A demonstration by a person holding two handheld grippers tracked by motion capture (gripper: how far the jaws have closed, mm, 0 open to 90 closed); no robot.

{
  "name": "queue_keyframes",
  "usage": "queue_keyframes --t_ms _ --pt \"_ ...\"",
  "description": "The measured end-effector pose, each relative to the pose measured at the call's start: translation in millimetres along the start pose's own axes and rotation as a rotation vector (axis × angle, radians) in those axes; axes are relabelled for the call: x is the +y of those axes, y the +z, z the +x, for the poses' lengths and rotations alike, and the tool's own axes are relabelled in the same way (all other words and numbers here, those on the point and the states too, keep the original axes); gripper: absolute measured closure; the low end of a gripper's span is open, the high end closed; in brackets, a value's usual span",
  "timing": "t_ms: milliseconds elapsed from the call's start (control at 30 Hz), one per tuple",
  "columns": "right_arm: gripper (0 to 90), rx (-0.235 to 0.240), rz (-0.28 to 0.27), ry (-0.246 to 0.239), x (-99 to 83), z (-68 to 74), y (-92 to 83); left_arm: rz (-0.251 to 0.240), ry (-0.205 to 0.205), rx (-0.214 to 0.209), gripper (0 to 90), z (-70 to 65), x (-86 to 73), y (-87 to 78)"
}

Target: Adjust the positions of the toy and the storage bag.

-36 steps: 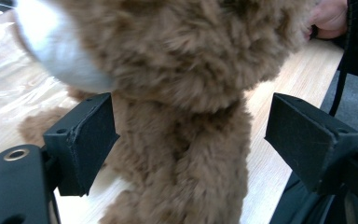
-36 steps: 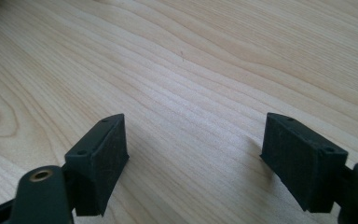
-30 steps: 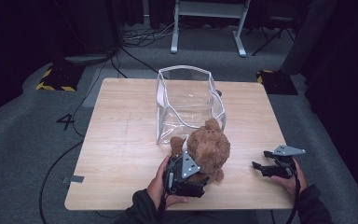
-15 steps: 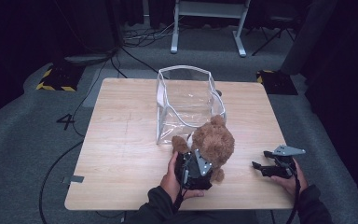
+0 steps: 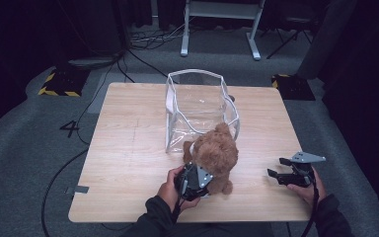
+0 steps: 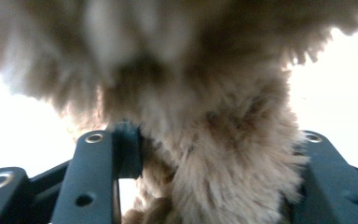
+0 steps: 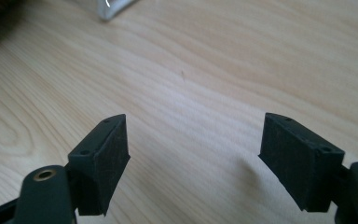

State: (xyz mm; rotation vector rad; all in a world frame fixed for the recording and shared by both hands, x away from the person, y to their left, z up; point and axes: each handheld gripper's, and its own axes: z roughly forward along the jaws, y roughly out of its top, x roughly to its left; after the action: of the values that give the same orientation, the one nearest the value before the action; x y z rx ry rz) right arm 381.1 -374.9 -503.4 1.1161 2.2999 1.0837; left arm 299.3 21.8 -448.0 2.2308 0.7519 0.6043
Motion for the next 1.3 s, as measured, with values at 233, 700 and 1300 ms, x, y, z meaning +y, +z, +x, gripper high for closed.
queue_keyframes --t_ms 233,700,1300 --pt "26.4 0.010 -0.109 -0.019 40.9 11.9 -11.8 0.002 0.029 0.040 56.2 22.8 -29.6 -29.2" --pt "27.1 0.050 -0.234 -0.108 146.8 46.2 -15.4 0.002 -0.144 0.118 58.2 66.3 -92.1 -73.2" --pt "35.2 0.042 -0.252 -0.169 227.1 94.1 -0.4 -0.089 -0.315 0.057 27.9 65.1 -106.5 -80.2"
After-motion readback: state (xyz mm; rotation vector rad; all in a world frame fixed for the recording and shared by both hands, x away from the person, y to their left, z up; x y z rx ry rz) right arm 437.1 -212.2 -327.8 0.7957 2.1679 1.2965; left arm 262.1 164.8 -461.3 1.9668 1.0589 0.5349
